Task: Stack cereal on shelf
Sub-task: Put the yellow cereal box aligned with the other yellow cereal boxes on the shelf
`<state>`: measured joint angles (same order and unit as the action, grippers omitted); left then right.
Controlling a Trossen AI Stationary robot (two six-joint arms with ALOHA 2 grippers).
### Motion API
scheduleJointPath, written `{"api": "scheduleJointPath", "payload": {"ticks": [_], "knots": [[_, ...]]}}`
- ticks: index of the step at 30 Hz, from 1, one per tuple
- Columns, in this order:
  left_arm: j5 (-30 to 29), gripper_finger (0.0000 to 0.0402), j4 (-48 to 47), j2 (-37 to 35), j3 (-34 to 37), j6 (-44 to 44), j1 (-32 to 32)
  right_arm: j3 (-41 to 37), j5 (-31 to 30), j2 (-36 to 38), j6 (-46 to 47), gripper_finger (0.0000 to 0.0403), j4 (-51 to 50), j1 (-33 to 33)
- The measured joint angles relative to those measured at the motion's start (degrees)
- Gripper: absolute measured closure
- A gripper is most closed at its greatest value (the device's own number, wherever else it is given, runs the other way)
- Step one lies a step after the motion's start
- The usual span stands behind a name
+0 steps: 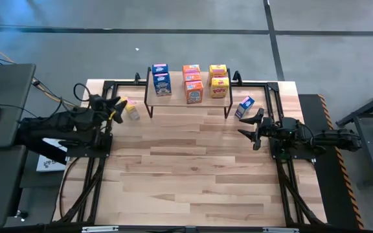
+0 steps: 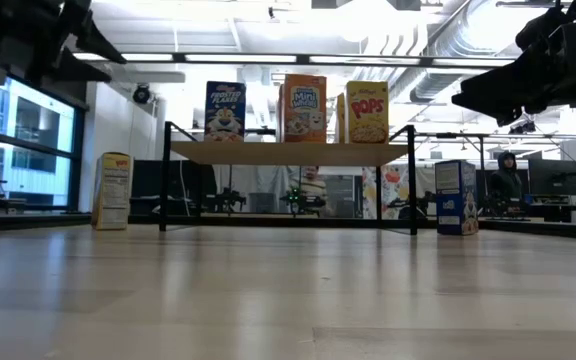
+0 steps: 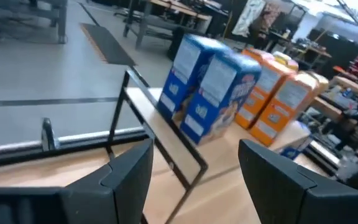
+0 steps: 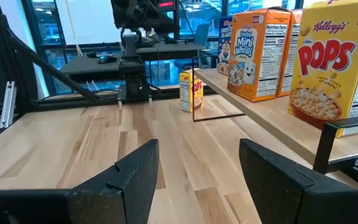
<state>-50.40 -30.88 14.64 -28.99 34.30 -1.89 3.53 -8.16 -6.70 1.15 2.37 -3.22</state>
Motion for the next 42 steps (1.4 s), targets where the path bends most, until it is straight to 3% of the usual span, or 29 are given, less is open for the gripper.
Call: {"api": "scheduleJointPath", "payload": {"ticks": [10, 18, 28, 32, 42], "knots": [[-1.66, 0.0173, -1.26, 8.54, -8.60, 0.13, 0.00, 0.02, -0.06, 0.00, -0.02, 0.0187, -0.02, 0.00], [-7.77, 0.0173, -1.28, 15.09, -10.86, 3.70, 0.38, 0.02, -0.15, 0.00, -0.07, 0.0187, -0.02, 0.00], [-5.81, 0.0173, -1.30, 22.19, -10.87, 10.26, 7.73, 0.03, -0.11, 0.00, -0.08, 0.0187, -0.02, 0.01], [-1.94, 0.0173, -0.81, 25.13, -10.89, 15.77, 9.47, 0.02, -0.03, 0.00, -0.07, 0.0187, -0.02, 0.00], [0.90, 0.0173, -6.89, 29.51, -10.89, 37.76, 12.14, 0.04, 0.04, -0.04, -0.07, 0.0187, -0.02, 0.00]]}}
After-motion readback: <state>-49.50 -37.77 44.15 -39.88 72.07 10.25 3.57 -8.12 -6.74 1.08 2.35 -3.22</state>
